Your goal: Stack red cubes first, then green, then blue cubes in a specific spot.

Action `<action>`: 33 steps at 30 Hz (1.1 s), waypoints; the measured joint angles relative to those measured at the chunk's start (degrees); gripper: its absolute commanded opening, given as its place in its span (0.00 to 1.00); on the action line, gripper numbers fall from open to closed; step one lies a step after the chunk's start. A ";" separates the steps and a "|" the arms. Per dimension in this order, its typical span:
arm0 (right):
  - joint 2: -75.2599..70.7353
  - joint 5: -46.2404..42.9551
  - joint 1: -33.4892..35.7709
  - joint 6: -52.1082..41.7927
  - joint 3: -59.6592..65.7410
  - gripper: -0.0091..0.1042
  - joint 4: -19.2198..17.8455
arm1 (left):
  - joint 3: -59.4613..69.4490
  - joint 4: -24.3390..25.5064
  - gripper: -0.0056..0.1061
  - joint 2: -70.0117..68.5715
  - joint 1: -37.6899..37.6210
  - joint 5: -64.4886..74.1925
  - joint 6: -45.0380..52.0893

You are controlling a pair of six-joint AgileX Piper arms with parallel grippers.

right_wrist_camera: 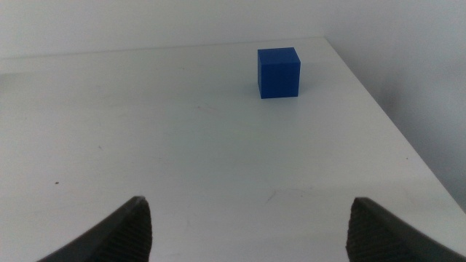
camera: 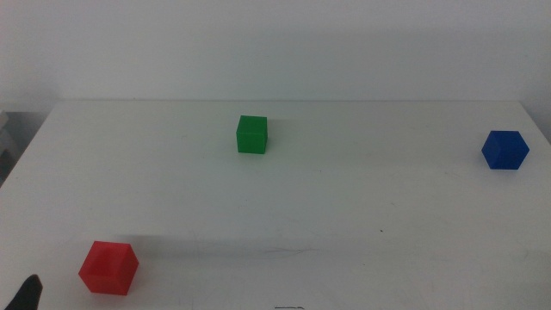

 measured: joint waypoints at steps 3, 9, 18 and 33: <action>0.00 0.00 0.00 0.00 0.00 0.75 0.00 | -2.74 0.00 0.88 1.10 0.00 4.13 0.00; 0.00 0.00 0.00 0.00 0.00 0.75 0.00 | -17.70 0.00 0.88 11.41 0.00 18.94 0.37; 0.00 0.05 0.00 0.00 0.00 0.75 0.00 | -38.88 -0.32 0.88 32.45 0.00 38.75 0.94; 0.00 0.05 0.00 0.00 0.00 0.75 0.00 | -50.79 -4.85 0.88 58.50 0.00 52.60 2.74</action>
